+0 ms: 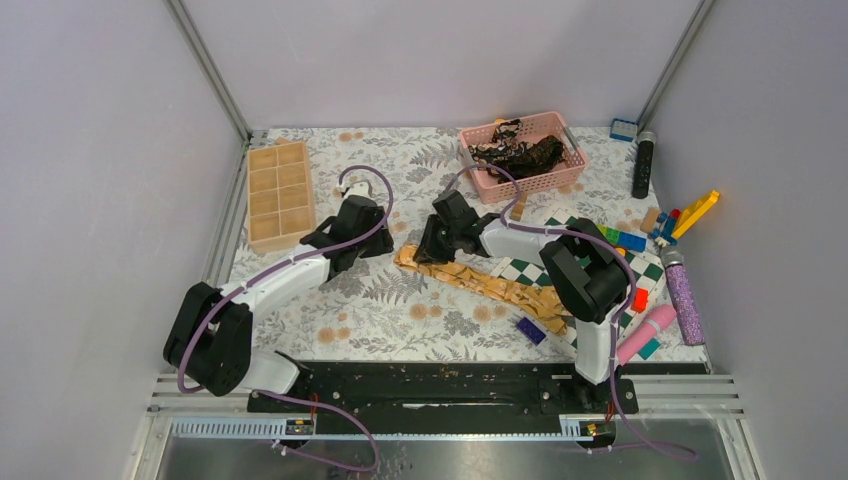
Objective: Roll the ties
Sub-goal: Roll the tie at the center of the board.
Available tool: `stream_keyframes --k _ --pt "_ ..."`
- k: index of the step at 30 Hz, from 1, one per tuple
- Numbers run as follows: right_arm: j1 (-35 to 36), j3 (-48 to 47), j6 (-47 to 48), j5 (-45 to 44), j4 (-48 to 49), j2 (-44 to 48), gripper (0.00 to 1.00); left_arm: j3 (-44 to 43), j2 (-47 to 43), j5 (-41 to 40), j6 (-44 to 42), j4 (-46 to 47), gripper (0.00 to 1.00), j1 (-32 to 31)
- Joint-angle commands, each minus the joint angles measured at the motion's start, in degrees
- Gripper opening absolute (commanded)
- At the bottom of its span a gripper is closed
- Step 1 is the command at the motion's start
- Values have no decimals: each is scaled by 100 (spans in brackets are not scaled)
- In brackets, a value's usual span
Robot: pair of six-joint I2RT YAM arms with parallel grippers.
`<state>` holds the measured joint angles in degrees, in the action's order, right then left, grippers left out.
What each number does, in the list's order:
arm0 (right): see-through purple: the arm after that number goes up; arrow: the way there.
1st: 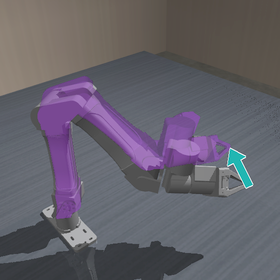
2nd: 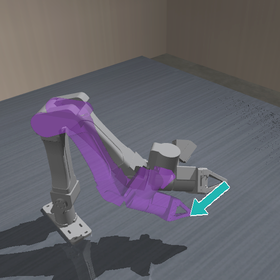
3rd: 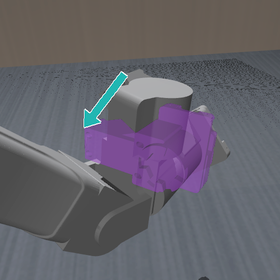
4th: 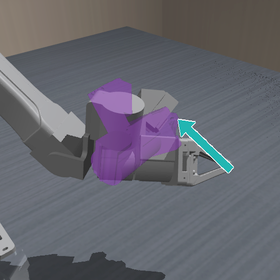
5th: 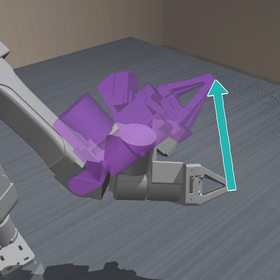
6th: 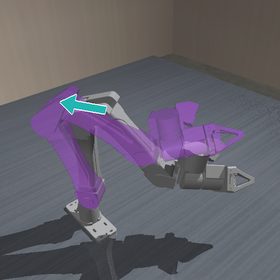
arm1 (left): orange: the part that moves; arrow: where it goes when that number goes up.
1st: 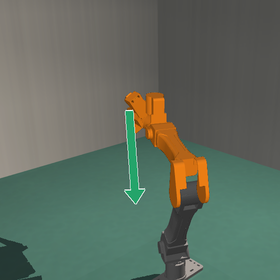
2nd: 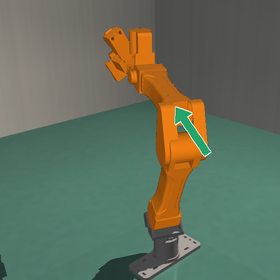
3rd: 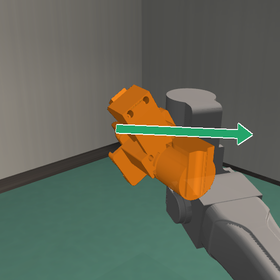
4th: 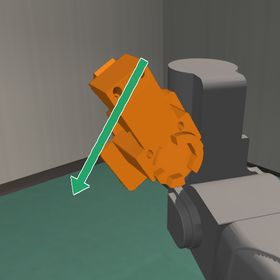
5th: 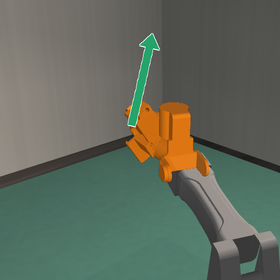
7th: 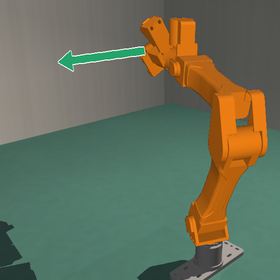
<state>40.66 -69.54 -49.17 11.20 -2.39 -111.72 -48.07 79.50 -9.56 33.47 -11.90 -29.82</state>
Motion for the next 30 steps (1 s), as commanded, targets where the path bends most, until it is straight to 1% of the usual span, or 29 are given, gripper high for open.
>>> stream_keyframes --k 1,5,13,18,21,24,27,30 --pt "64 -132 -41 -218 -132 -78 29 79 -53 84 48 273 45 42" --pt "64 -141 -43 -282 -212 -132 28 79 -34 98 59 268 45 38" --pt "69 -306 57 -352 -506 -222 27 79 -40 87 63 210 44 42" --pt "65 -332 272 -215 -431 -76 30 50 -121 60 110 110 44 72" --pt "68 -285 574 -73 -280 282 35 5 -219 73 130 39 44 124" --pt "65 -315 1116 -48 -315 677 42 -51 -367 63 142 -79 44 202" --pt "64 -610 2021 129 -537 822 52 -70 -510 -74 199 -252 44 356" --pt "70 -1177 3109 469 -999 626 67 -57 -663 -96 247 -451 45 618"
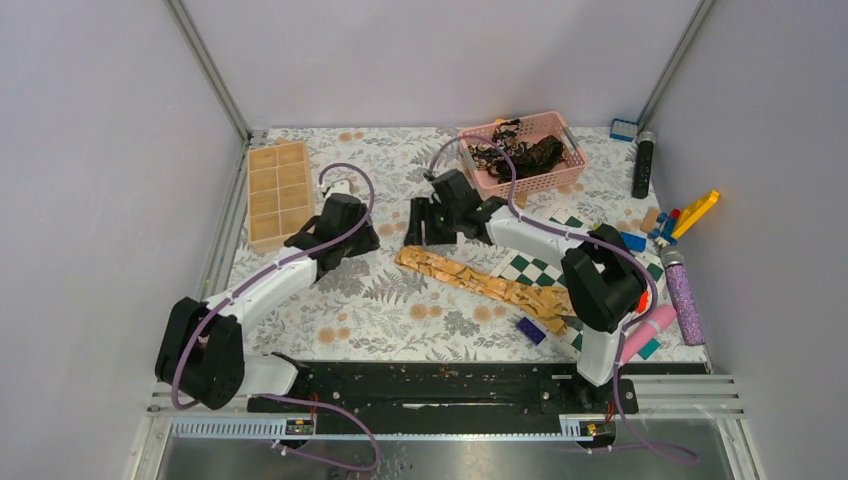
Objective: Roll the ties
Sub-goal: Roll the tie at the center of the board.
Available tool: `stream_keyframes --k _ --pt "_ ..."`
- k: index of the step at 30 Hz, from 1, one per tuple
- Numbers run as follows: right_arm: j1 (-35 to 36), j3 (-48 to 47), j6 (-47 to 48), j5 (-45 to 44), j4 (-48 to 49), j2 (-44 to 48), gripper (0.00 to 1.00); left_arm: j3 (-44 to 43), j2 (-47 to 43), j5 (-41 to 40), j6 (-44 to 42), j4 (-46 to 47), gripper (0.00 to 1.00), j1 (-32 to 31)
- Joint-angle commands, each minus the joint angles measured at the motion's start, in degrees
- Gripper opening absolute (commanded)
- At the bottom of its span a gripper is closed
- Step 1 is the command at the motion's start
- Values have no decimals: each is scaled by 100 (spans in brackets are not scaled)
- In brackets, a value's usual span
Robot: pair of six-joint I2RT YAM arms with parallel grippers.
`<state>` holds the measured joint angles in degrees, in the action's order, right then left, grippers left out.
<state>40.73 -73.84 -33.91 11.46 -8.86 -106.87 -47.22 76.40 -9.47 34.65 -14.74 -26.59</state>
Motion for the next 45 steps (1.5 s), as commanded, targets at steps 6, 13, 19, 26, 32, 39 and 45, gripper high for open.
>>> stream_keyframes --k 6,13,19,26,32,39,45 --pt "245 -2037 3758 308 -1671 -768 99 -15 -718 -41 165 -378 45 682" --pt "477 -2635 4892 -106 -2178 -1297 100 131 -936 32 169 -477 46 867" --pt "622 -2966 5084 -146 -2399 -1654 99 155 -1011 102 174 -505 46 935" --pt "717 -3122 5085 -451 -2515 -2020 100 241 -1135 104 167 -538 46 1017" --pt "734 -3319 5000 -481 -2669 -2281 99 323 -1194 178 168 -538 45 1092" --pt "782 -3472 4976 -539 -2807 -2465 91 328 -1182 237 186 -507 45 1142" --pt "813 -3471 4930 -562 -2858 -2508 80 370 -1155 277 200 -482 44 1183"
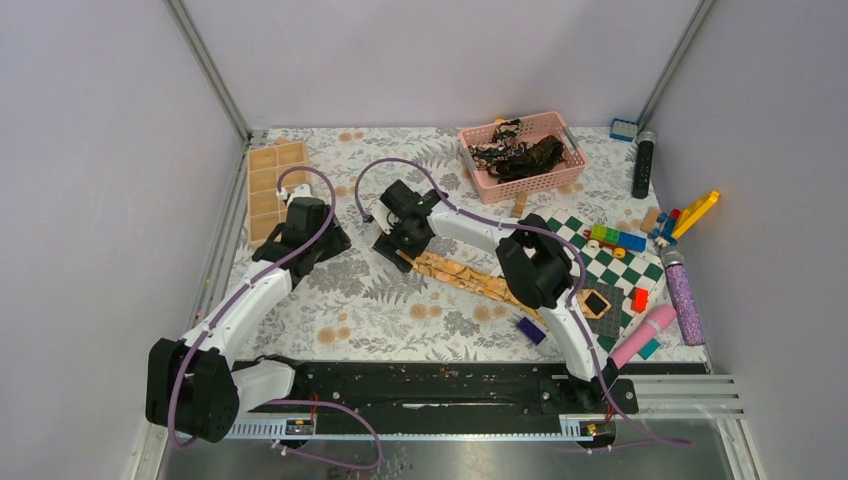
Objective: Roll the ties
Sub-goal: Roll the tie at the center of the board.
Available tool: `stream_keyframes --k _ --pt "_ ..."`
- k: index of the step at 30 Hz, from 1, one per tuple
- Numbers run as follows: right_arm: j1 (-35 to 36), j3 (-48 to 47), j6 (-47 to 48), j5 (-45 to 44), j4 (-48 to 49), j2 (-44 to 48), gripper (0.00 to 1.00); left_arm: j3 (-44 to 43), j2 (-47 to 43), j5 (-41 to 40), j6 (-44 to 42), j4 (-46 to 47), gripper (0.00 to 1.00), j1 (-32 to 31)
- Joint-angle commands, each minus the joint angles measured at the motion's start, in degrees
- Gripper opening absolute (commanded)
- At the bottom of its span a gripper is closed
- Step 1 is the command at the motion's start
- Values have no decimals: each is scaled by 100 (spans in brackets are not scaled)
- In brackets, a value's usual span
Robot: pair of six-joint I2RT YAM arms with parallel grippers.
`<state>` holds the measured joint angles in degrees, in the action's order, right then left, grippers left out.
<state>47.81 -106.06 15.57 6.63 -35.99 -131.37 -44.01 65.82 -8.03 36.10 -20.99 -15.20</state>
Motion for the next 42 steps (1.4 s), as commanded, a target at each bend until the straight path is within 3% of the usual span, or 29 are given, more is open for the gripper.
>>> stream_keyframes --k 1,4,8,12,14,20,22,28,34,36,42 --pt "104 -246 -15 -104 -145 -56 79 57 -94 136 58 147 44 51" --pt "114 -241 -19 -106 -149 -23 64 67 -85 136 63 161 44 60" --pt "123 -231 -32 -84 -147 -5 54 81 -77 151 64 167 44 70" --pt "138 -231 -36 -17 -152 0 38 88 -62 166 64 184 44 79" --pt "147 -222 -44 -8 -148 0 35 89 -46 178 64 197 44 79" --pt "166 -207 -106 0 -149 24 67 99 -54 198 64 201 44 89" --pt "166 -206 -124 18 -149 50 73 110 -76 191 72 199 44 88" --pt "188 -221 -172 52 -111 103 72 98 -53 197 74 207 44 99" --pt "266 -173 -216 125 -118 120 54 93 -18 232 82 214 44 108" --pt "293 -116 -240 131 -75 143 58 94 -4 242 86 224 44 110" --pt "308 128 -303 101 170 404 86 102 1 262 94 236 44 114"
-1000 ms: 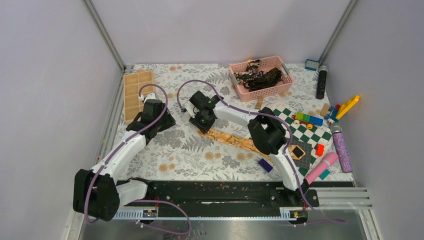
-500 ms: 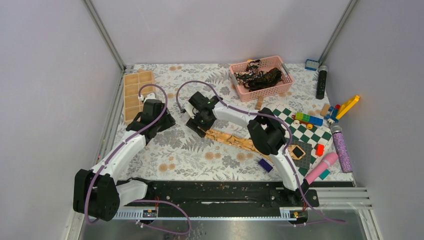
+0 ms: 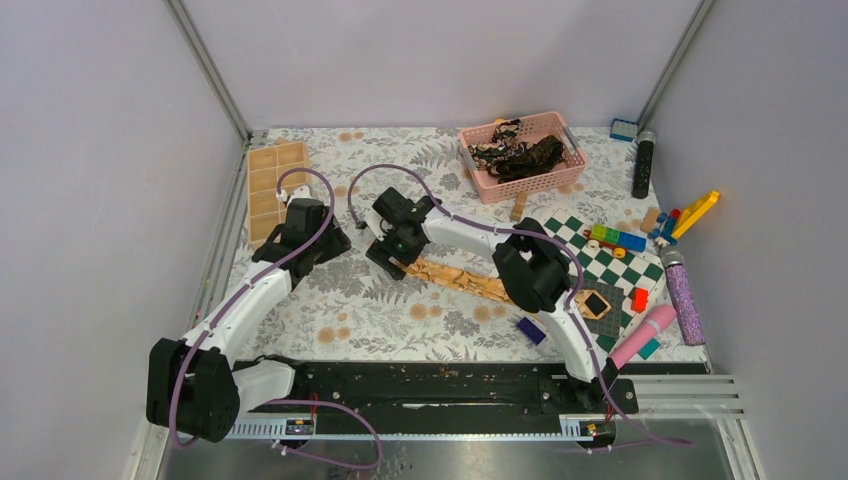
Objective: Roll the ties
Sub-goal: Roll the tie at the center of the board.
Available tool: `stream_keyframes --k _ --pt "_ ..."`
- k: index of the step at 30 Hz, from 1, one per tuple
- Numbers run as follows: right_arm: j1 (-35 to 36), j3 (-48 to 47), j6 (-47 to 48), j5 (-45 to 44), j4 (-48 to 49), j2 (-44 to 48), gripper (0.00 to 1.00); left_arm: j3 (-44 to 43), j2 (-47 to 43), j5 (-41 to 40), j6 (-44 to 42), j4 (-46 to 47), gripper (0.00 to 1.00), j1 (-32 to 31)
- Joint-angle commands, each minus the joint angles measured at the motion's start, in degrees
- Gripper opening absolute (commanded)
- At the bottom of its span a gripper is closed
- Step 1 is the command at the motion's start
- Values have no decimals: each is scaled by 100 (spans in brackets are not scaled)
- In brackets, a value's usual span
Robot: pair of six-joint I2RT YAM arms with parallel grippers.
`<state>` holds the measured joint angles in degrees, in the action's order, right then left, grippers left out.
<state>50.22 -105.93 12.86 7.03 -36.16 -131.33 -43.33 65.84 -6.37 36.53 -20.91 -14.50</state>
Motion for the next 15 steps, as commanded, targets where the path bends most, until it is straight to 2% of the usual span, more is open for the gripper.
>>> stream_keyframes --k 1,8,15 --pt "67 136 -4 23 203 447 88 38 1 90 53 230 44 44" --pt "62 524 364 -542 231 755 93 33 4 100 61 228 44 47" --pt "64 988 385 -538 240 887 93 43 34 146 64 256 44 58"
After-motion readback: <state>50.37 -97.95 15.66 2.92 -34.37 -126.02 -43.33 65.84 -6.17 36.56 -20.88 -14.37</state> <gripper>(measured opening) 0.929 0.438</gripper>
